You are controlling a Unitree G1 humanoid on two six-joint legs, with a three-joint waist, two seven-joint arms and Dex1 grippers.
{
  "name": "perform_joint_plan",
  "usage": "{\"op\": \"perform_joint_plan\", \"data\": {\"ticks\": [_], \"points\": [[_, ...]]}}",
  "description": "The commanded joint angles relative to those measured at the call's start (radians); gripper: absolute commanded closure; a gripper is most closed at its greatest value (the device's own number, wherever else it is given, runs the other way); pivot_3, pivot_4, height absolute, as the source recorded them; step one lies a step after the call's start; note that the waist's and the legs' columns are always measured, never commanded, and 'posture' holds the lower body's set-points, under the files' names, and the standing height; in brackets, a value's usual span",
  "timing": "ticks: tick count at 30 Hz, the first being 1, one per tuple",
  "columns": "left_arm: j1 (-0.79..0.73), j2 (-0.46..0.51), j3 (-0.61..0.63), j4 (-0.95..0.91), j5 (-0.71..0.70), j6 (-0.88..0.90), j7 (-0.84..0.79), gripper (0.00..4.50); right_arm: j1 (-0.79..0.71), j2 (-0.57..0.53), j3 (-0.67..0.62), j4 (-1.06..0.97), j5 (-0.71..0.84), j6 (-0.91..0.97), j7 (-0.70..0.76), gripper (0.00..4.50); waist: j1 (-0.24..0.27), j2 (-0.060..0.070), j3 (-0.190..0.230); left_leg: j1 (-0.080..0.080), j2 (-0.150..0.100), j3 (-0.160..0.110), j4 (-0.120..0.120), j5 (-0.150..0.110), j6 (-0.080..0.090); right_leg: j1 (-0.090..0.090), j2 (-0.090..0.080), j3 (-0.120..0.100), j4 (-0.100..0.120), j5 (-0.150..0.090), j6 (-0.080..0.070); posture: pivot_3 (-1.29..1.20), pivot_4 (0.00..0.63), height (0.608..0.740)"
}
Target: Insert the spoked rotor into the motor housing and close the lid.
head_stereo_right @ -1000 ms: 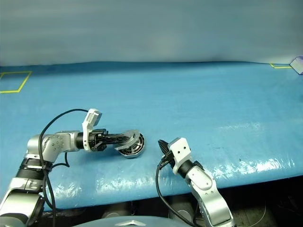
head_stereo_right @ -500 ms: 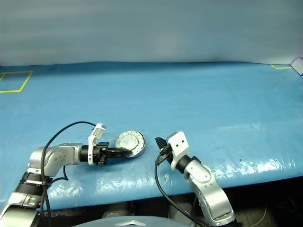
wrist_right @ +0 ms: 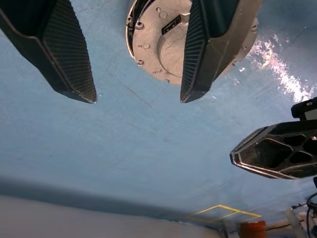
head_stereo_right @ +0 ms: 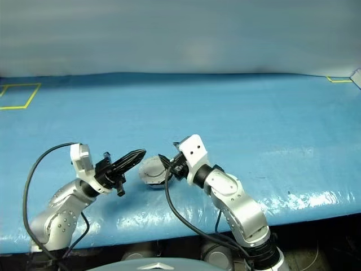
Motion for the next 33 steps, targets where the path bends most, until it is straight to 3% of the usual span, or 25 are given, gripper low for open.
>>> {"op": "perform_joint_plan", "data": {"ticks": [1, 3, 15, 25, 28, 30, 33], "points": [[0.101, -0.023, -0.013, -0.07, 0.176, -0.233, 0.063, 4.5, -0.064, 0.015, 0.045, 0.033, -0.015, 0.038, 0.0, 0.56, -0.004, 0.0, 0.0, 0.0, 0.0, 0.001, 0.0, 0.0, 0.0, 0.0, 0.0, 0.0, 0.0, 0.0, 0.0, 0.0, 0.15, 0.74], [0.164, -0.046, -0.016, -0.073, 0.221, -0.316, 0.093, 4.5, -0.086, 0.012, 0.068, 0.058, -0.024, 0.042, 0.01, 0.07, -0.003, 0.0, 0.0, 0.0, 0.0, 0.001, -0.001, 0.0, 0.0, 0.0, 0.0, 0.0, 0.0, 0.0, 0.0, 0.0, 0.15, 0.74], [0.409, -0.075, -0.125, 0.1, 0.439, -0.657, 0.174, 4.5, -0.146, 0.019, 0.17, 0.174, -0.052, 0.049, 0.063, 0.07, -0.009, 0.0, 0.0, -0.001, 0.0, 0.001, 0.0, -0.001, 0.001, -0.002, -0.001, -0.002, -0.001, 0.0, 0.0, 0.0, 0.15, 0.74], [0.422, -0.086, -0.171, 0.156, 0.402, -0.721, 0.214, 4.5, -0.156, -0.003, 0.203, 0.217, -0.087, 0.038, 0.107, 0.07, -0.012, 0.0, 0.0, -0.003, 0.001, 0.0, 0.0, -0.001, 0.001, -0.003, -0.001, -0.003, 0.0, 0.0, 0.0, 0.0, 0.15, 0.74], [0.409, -0.089, -0.176, 0.176, 0.396, -0.739, 0.219, 4.5, -0.159, -0.007, 0.204, 0.228, -0.102, 0.026, 0.111, 0.66, -0.015, 0.0, 0.0, -0.003, 0.0, 0.0, 0.0, -0.001, 0.001, -0.003, -0.001, -0.003, 0.0, 0.0, 0.0, 0.0, 0.15, 0.74], [0.401, -0.086, -0.18, 0.189, 0.395, -0.745, 0.222, 4.5, -0.162, -0.005, 0.2, 0.231, -0.109, 0.021, 0.112, 1.31, -0.015, 0.0, 0.0, -0.003, 0.0, 0.0, 0.0, -0.001, 0.001, -0.003, -0.001, -0.003, 0.0, 0.0, 0.0, 0.0, 0.15, 0.74], [0.391, -0.087, -0.184, 0.205, 0.385, -0.751, 0.226, 4.5, -0.169, -0.001, 0.191, 0.226, -0.115, 0.013, 0.118, 1.47, -0.016, 0.0, 0.0, -0.003, 0.0, 0.0, 0.0, -0.001, 0.001, -0.003, -0.001, -0.003, 0.0, 0.0, 0.0, 0.0, 0.15, 0.74]]}}
